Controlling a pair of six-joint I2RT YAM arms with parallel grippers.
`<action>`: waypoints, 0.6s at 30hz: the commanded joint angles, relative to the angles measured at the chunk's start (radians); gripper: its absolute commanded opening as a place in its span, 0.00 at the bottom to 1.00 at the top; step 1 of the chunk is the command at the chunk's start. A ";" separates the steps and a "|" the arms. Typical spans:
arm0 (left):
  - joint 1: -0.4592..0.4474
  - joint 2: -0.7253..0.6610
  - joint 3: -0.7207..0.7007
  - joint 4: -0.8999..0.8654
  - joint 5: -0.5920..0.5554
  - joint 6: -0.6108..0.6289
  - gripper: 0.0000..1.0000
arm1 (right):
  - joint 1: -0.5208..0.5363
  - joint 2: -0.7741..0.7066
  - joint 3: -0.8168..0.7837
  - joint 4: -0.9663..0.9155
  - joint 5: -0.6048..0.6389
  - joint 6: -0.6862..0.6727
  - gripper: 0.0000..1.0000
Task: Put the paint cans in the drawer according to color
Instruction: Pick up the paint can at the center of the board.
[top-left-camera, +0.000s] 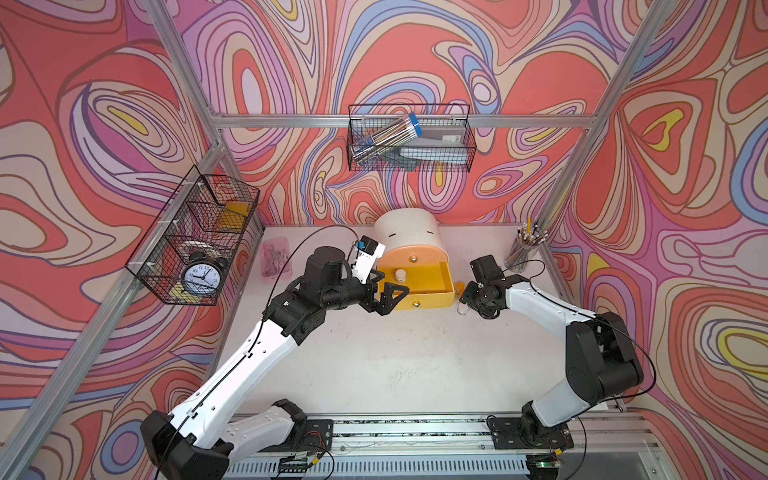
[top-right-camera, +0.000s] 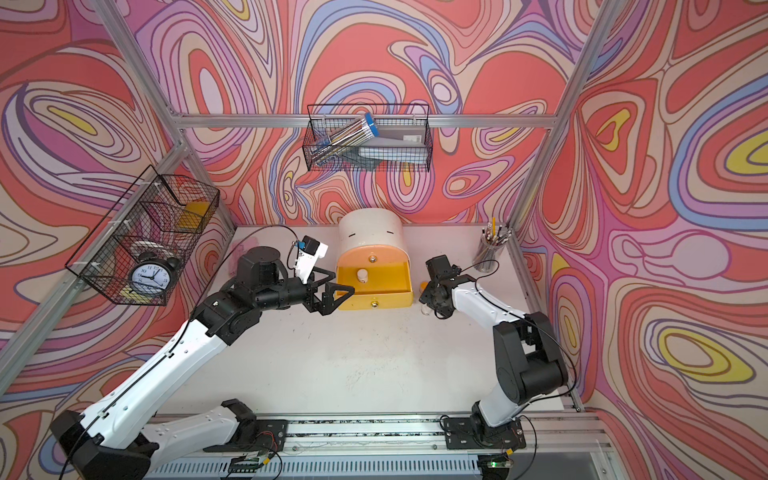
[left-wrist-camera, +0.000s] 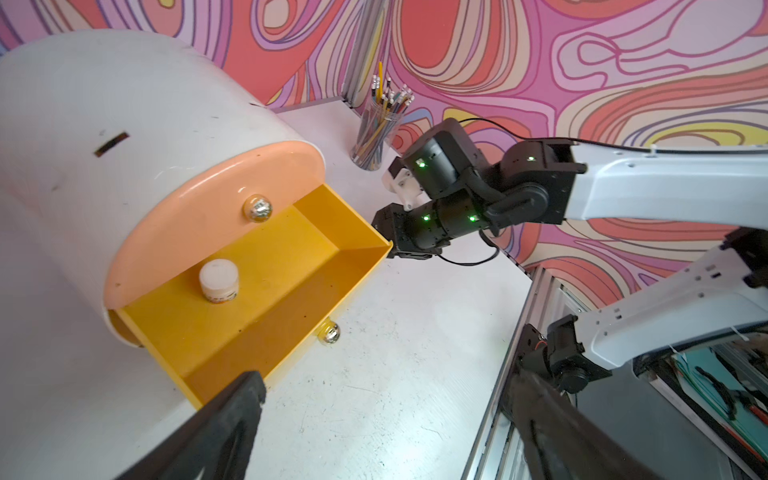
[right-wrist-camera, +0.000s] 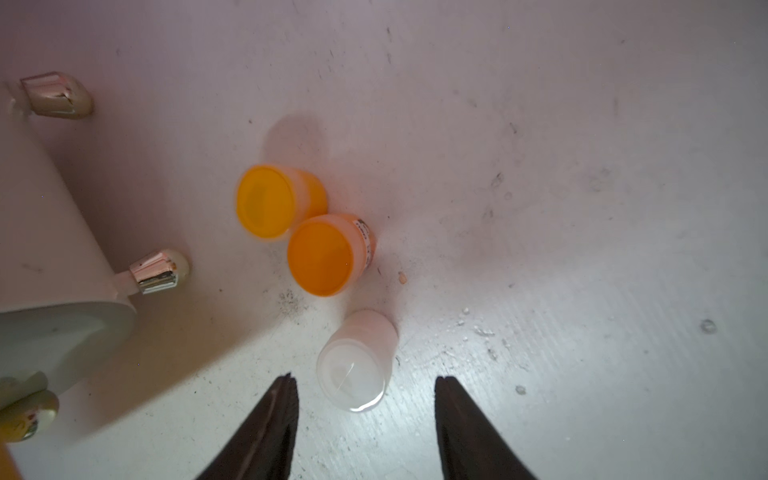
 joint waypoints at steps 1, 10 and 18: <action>-0.068 0.008 0.010 -0.014 -0.043 0.068 0.99 | -0.001 0.027 0.007 0.027 -0.035 0.021 0.54; -0.112 0.008 0.010 -0.034 -0.135 0.096 0.99 | -0.001 0.100 0.018 0.035 -0.049 0.046 0.49; -0.111 0.016 0.019 -0.054 -0.175 0.101 0.99 | 0.000 0.170 0.052 0.032 -0.030 0.035 0.41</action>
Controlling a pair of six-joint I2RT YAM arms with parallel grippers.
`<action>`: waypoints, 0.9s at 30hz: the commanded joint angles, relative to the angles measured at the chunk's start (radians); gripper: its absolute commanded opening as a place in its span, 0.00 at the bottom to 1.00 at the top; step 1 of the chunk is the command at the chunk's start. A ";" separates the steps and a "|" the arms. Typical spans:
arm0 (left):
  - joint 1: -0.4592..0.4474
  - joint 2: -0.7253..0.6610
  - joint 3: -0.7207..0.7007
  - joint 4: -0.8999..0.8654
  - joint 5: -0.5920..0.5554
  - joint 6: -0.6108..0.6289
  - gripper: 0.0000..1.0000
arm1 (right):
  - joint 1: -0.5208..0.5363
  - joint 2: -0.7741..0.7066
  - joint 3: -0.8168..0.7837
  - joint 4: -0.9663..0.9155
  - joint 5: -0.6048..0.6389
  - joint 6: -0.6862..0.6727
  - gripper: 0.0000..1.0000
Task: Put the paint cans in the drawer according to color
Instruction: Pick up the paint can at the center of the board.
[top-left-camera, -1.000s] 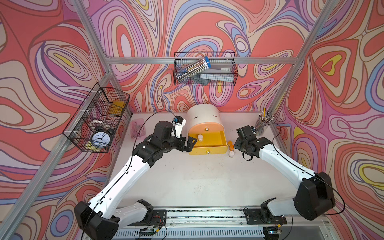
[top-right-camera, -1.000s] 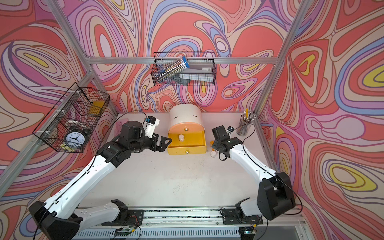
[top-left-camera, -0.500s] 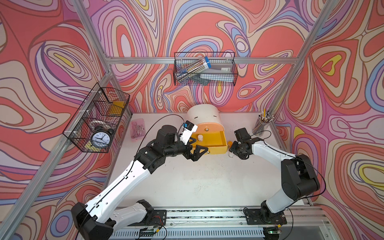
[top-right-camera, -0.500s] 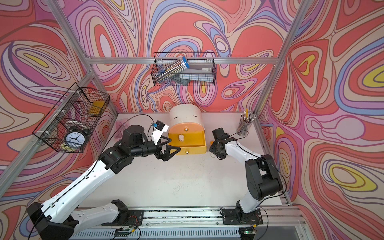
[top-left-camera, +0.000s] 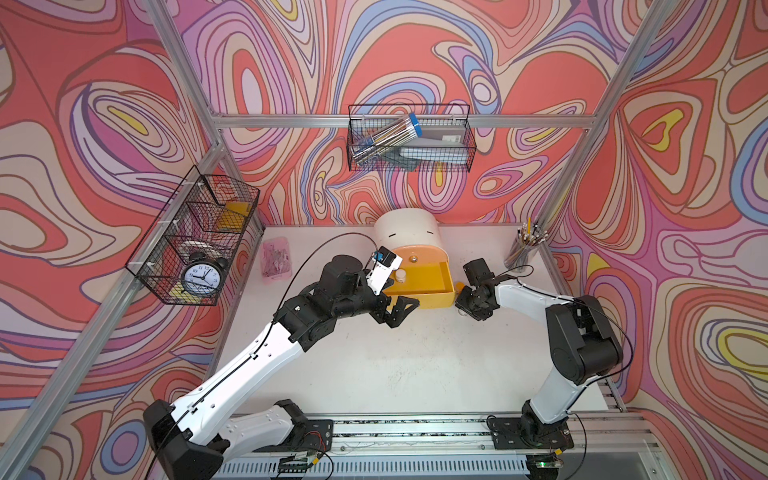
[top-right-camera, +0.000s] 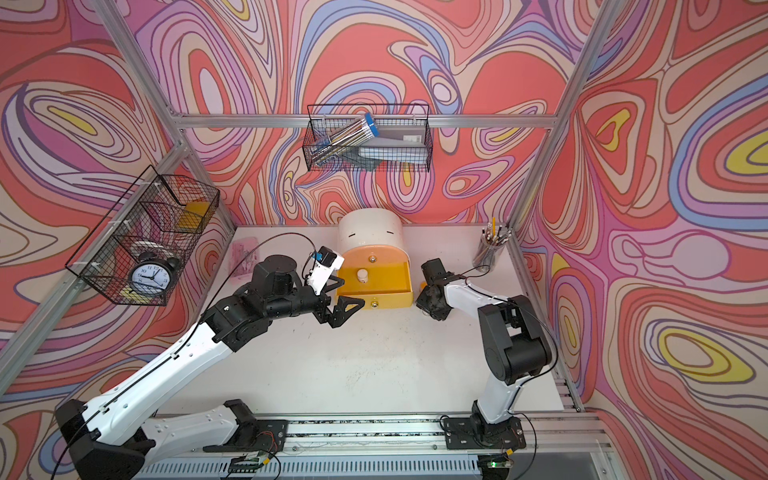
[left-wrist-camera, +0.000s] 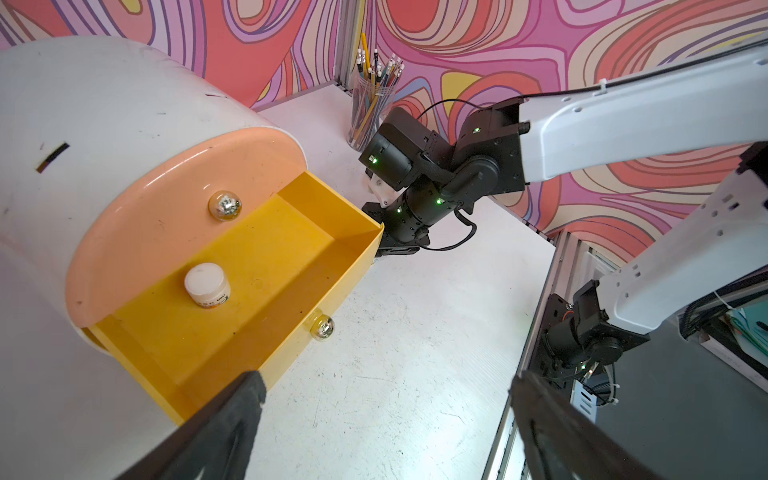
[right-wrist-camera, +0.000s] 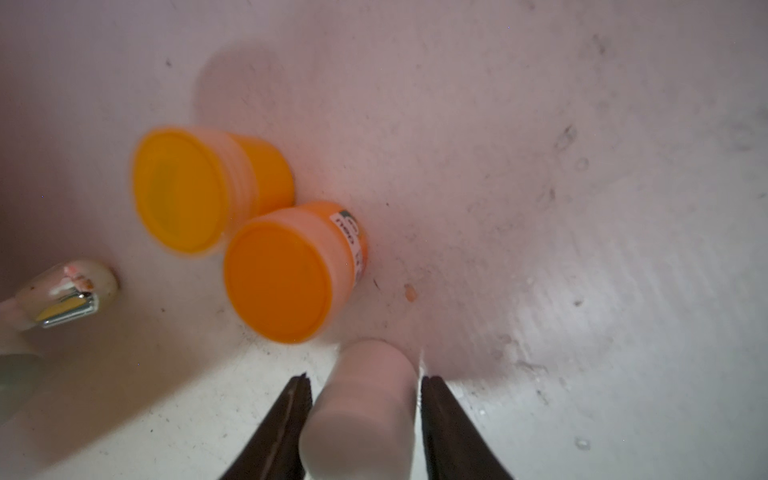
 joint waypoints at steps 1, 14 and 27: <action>-0.004 0.008 0.019 -0.028 -0.033 0.020 0.99 | -0.001 0.042 0.029 0.002 0.017 0.003 0.37; 0.019 -0.013 0.020 -0.071 -0.387 -0.019 0.99 | 0.009 -0.282 0.075 -0.194 0.272 -0.025 0.25; 0.148 -0.054 -0.032 -0.032 -0.401 -0.141 0.99 | 0.362 -0.271 0.383 -0.255 0.339 -0.020 0.25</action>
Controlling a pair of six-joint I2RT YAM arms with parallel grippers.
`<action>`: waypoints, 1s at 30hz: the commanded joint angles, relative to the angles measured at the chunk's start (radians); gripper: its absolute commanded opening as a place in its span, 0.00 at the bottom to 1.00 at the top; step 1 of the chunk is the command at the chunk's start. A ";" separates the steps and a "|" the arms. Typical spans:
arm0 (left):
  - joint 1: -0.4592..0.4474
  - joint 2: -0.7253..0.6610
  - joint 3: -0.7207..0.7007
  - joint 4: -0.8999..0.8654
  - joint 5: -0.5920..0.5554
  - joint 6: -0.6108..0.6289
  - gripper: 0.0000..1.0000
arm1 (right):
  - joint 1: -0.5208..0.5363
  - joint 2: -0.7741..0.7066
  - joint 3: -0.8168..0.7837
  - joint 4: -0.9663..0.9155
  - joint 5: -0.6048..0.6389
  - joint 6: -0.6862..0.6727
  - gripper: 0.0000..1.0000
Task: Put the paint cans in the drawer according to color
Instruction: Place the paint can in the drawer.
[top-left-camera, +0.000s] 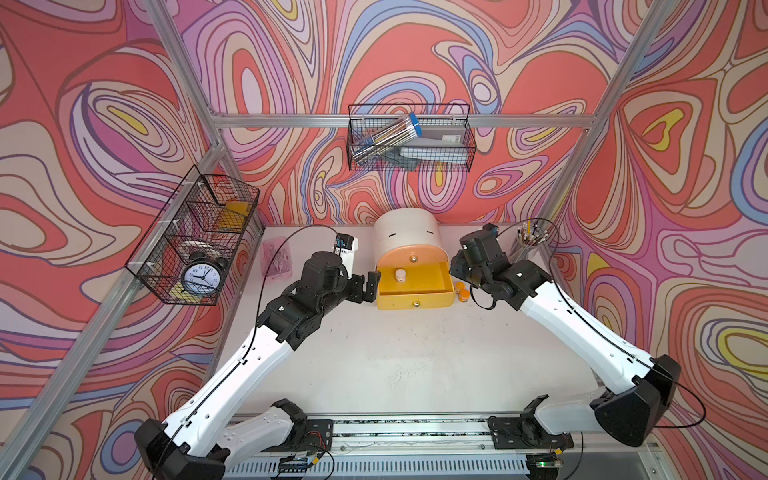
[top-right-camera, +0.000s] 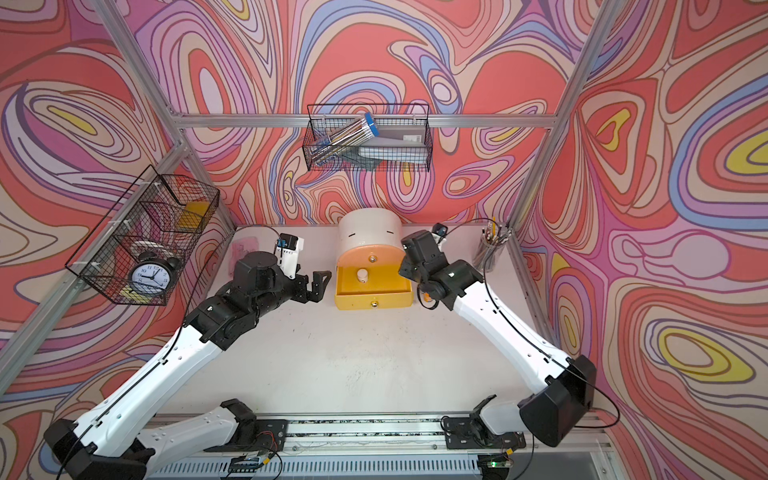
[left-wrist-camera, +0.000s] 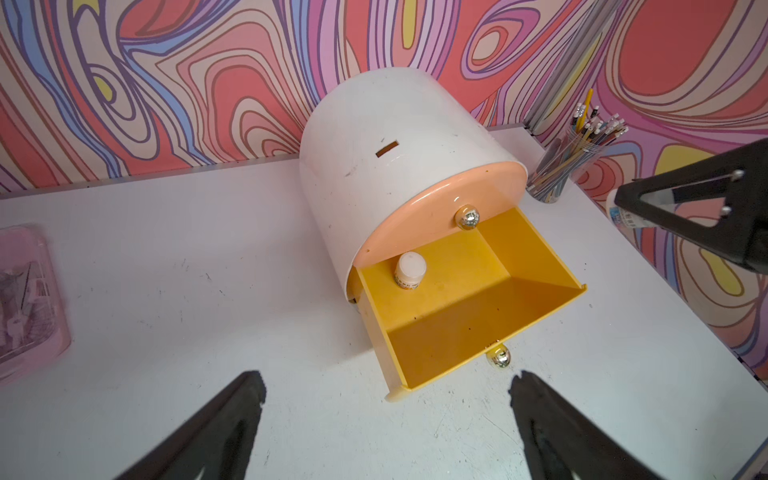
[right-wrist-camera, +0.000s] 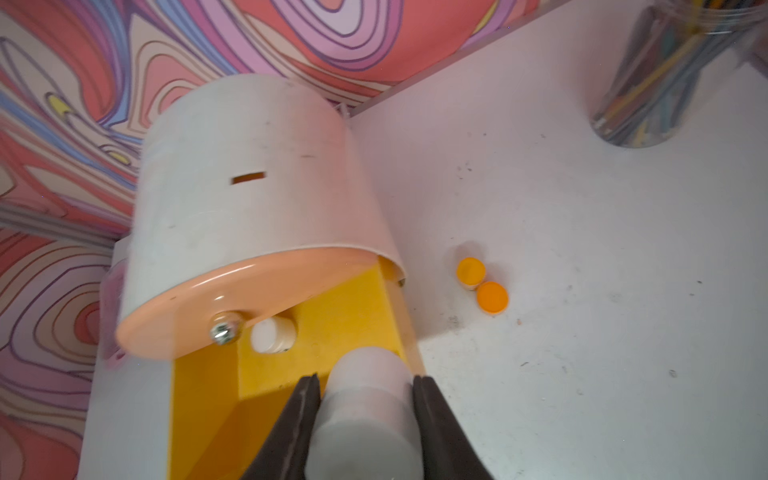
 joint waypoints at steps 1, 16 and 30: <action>0.005 0.000 -0.009 0.003 -0.016 -0.026 0.99 | 0.027 0.088 0.004 -0.007 -0.028 0.027 0.26; 0.004 0.010 -0.006 -0.005 0.010 -0.027 0.99 | 0.041 0.190 -0.004 0.070 -0.050 -0.087 0.46; -0.125 -0.023 -0.034 -0.019 -0.156 -0.092 0.94 | 0.041 0.076 0.013 0.278 -0.064 -0.453 0.60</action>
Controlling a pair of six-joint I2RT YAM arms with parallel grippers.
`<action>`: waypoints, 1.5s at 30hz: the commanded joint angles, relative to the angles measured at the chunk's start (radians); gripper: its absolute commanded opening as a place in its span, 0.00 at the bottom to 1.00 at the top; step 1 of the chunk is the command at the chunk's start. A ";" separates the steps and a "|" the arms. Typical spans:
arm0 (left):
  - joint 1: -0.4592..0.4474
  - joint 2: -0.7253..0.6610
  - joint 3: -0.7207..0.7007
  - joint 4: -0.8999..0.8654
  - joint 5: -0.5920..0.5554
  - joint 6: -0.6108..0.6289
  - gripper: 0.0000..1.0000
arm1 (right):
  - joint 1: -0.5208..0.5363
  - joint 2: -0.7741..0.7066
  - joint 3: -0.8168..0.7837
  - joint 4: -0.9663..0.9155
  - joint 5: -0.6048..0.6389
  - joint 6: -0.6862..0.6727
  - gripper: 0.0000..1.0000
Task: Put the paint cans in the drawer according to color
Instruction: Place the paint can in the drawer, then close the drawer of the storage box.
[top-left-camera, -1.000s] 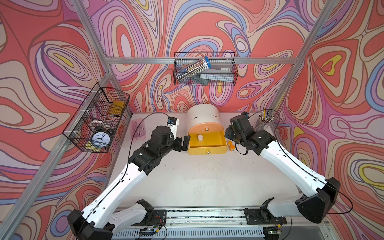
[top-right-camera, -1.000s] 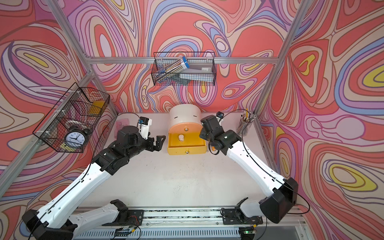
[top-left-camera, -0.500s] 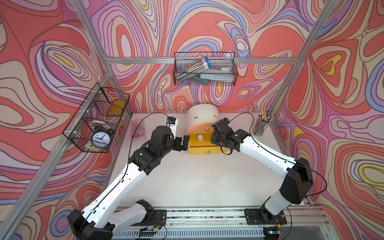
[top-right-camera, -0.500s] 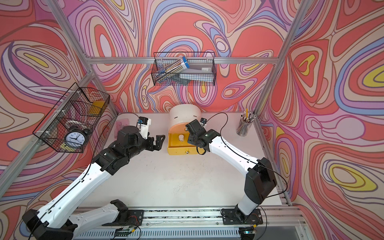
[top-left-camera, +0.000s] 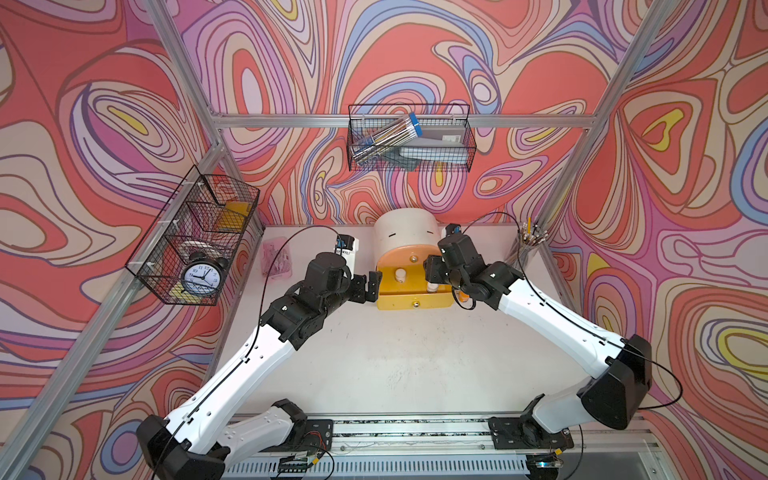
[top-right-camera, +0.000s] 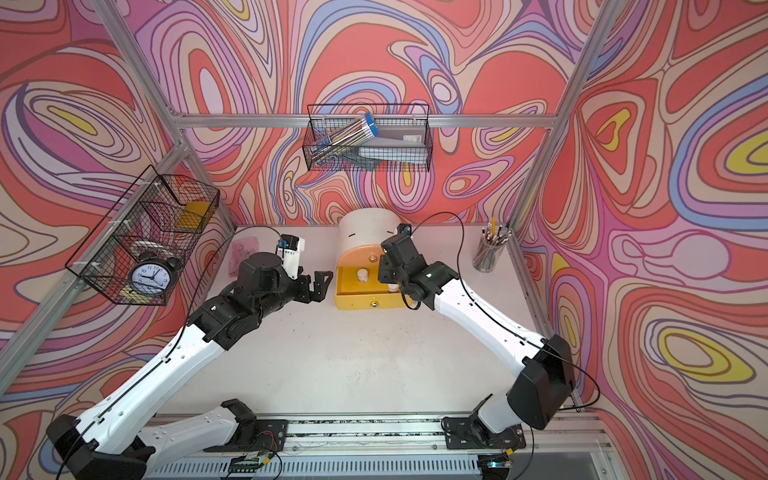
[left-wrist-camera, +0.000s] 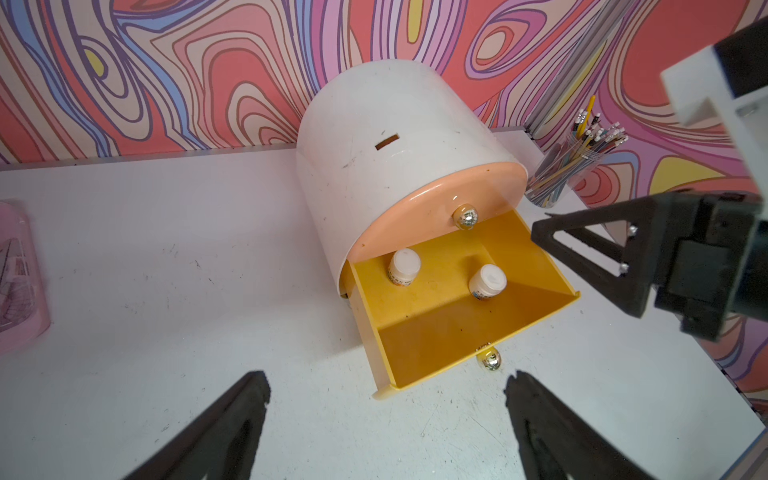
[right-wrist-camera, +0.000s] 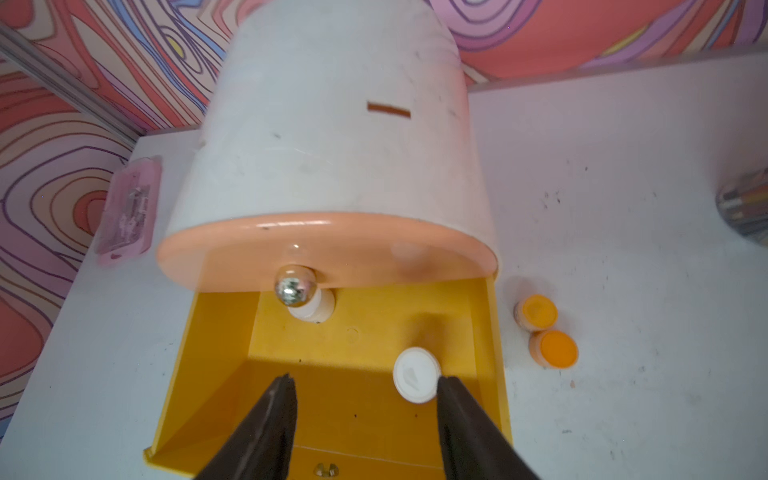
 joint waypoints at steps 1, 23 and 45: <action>-0.116 -0.030 -0.037 -0.016 -0.180 -0.022 0.94 | 0.005 0.035 0.073 0.092 0.001 -0.153 0.64; -0.473 0.373 -0.134 0.249 -0.396 -0.416 0.95 | -0.142 0.483 0.465 0.090 -0.100 -0.333 0.91; -0.318 0.600 0.003 0.356 -0.423 -0.277 0.99 | -0.163 0.470 0.501 -0.154 -0.342 -0.139 0.98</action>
